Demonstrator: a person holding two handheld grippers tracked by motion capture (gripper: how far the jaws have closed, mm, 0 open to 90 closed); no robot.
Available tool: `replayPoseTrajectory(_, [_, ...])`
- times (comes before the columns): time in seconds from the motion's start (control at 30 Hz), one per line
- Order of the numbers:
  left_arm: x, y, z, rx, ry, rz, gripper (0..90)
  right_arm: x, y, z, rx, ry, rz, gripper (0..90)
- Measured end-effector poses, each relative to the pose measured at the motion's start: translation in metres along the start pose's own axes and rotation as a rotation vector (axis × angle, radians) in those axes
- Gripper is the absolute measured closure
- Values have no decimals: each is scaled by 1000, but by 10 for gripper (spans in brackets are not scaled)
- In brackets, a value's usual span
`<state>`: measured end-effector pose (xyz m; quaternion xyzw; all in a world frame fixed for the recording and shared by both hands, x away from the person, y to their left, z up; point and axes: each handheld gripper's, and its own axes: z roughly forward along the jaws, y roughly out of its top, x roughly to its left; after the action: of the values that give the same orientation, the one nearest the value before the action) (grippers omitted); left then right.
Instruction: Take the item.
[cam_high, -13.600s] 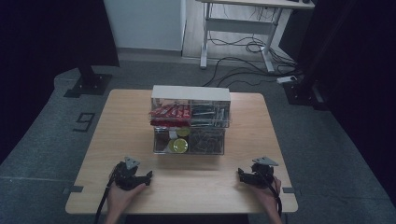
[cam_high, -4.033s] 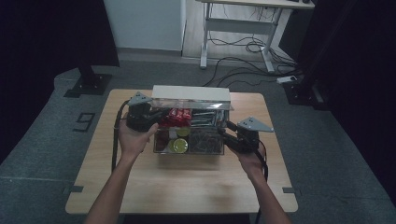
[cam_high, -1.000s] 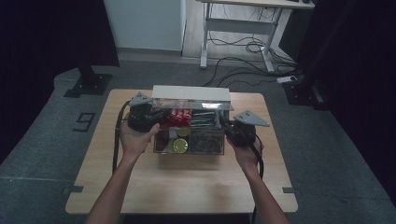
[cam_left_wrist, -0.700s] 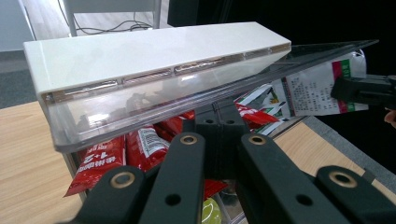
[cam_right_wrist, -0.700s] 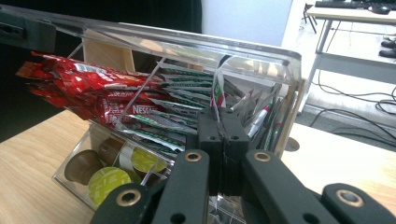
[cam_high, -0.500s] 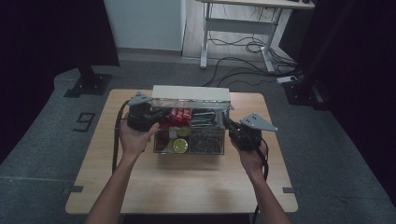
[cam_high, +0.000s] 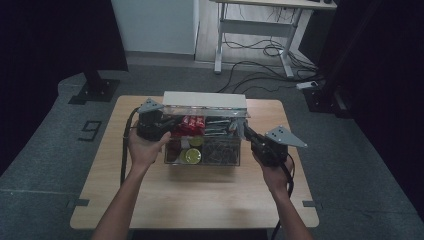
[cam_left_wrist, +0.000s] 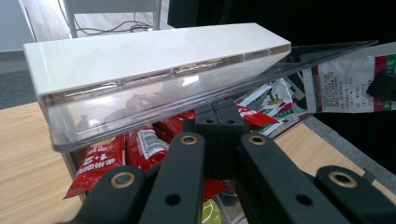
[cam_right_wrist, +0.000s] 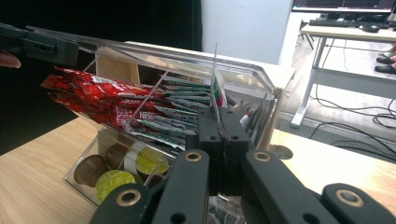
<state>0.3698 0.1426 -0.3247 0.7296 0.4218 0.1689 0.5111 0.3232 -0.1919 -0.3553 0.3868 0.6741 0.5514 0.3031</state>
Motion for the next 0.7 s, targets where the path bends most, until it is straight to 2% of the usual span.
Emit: replayPoseTrajectory(0.7, [0, -2, 1, 9, 2, 2, 900, -19, -24, -25, -16, -27, 37, 889])
